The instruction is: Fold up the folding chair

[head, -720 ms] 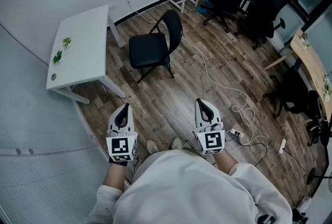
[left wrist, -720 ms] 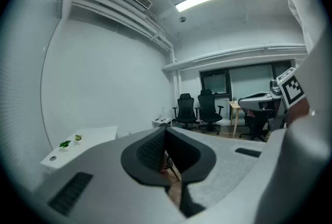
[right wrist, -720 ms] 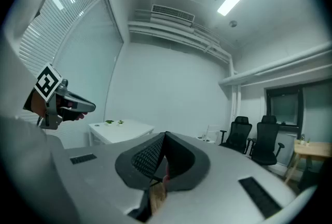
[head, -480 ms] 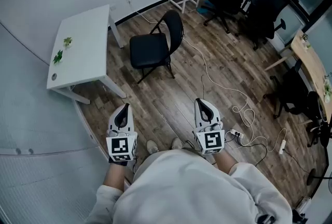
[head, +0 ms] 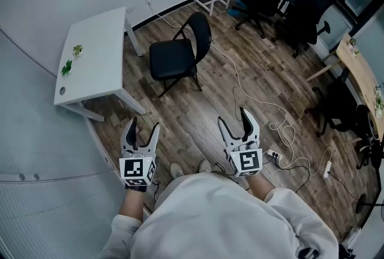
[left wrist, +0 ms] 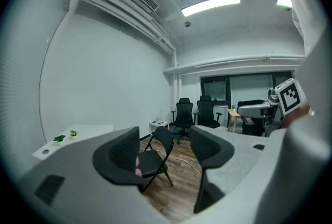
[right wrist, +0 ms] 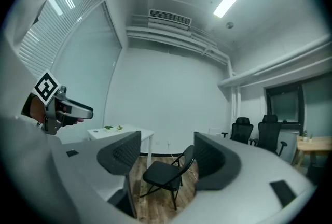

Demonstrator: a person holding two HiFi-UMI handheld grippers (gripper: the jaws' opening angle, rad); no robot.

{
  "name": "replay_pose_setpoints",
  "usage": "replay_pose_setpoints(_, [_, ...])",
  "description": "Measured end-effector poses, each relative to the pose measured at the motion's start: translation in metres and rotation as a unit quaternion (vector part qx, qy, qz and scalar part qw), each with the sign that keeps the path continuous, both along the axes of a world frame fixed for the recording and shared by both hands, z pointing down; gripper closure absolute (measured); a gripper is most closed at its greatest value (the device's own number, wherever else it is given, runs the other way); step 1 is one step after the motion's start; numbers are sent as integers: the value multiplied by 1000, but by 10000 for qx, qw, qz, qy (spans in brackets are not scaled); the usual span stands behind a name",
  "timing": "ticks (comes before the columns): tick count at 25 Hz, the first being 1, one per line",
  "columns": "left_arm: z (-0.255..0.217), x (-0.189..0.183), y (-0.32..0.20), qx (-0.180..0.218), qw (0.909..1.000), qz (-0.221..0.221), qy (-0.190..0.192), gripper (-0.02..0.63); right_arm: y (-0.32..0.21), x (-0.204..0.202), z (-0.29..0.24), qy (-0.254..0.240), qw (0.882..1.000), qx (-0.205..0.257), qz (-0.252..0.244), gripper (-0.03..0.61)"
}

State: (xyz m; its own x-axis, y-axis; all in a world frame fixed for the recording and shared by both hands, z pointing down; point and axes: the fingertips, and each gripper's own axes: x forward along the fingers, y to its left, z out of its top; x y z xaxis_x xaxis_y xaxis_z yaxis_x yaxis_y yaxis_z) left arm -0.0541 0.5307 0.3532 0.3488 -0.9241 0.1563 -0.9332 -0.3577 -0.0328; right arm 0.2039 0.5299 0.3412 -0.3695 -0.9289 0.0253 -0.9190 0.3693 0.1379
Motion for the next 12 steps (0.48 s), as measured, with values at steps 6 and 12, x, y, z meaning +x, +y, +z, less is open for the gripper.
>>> replay_pose_setpoints(6, [-11,-20,-8,159,9991,-354,191,216,-2,26,-14,20,9984,380,421,192])
replay_pose_setpoints(12, [-14,-20,-10,135,9978,-625,152,216,-6,43,-10,-44,9990,327,315,193])
